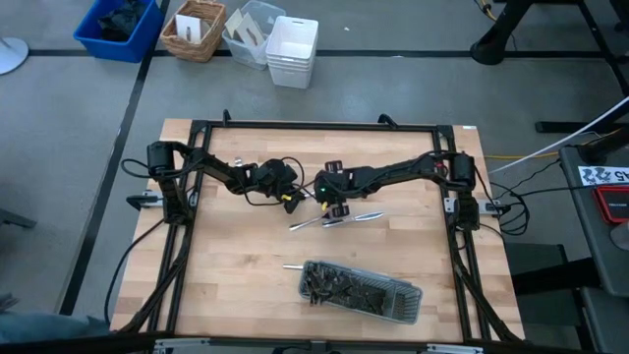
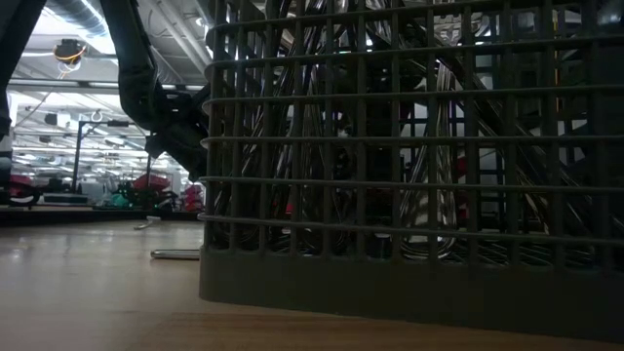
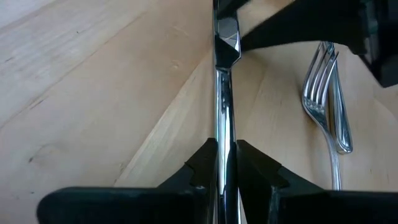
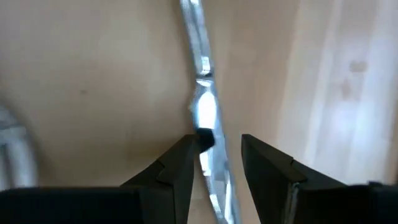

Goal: Sort silverware
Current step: Put the knife into the gray silverware rack

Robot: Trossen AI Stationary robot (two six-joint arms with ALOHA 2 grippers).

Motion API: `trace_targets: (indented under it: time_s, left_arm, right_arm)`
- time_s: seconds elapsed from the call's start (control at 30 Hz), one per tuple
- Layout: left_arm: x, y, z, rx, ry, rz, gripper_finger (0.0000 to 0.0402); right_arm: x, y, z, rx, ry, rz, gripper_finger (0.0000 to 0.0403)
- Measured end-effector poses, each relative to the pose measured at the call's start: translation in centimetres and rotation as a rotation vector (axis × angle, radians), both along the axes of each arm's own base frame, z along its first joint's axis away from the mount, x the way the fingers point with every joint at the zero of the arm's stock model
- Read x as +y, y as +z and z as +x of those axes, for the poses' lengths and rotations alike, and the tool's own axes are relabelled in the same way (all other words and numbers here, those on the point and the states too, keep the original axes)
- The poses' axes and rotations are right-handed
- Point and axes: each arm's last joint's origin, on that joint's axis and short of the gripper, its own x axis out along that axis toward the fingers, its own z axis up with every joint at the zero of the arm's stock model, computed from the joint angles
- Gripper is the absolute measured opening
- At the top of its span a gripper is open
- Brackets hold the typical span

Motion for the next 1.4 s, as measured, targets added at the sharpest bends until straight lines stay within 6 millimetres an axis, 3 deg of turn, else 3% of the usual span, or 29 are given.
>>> trace_targets:
  time_s: [0.3,0.63,1.07,1.4]
  left_arm:
    - [0.0,0.0,0.0,-0.002,-0.01,-0.009,0.0043]
    - [-0.1,0.0,0.0,-0.004,-0.022,-0.013,0.0043]
    - [0.1,0.9,0.3,-0.08,-0.061,0.086,0.0043]
    - [1.4,4.1,-0.2,-0.174,-0.067,0.218,0.0042]
  right_arm:
    - [-0.2,-0.1,0.1,-0.01,-0.02,-0.038,0.0126]
    - [-0.1,-0.1,0.2,-0.02,0.012,0.006,0.0013]
    - [0.0,0.0,0.1,0.009,0.016,0.008,0.0008]
    - [-0.1,3.2,0.5,0.158,0.004,0.042,0.0002]
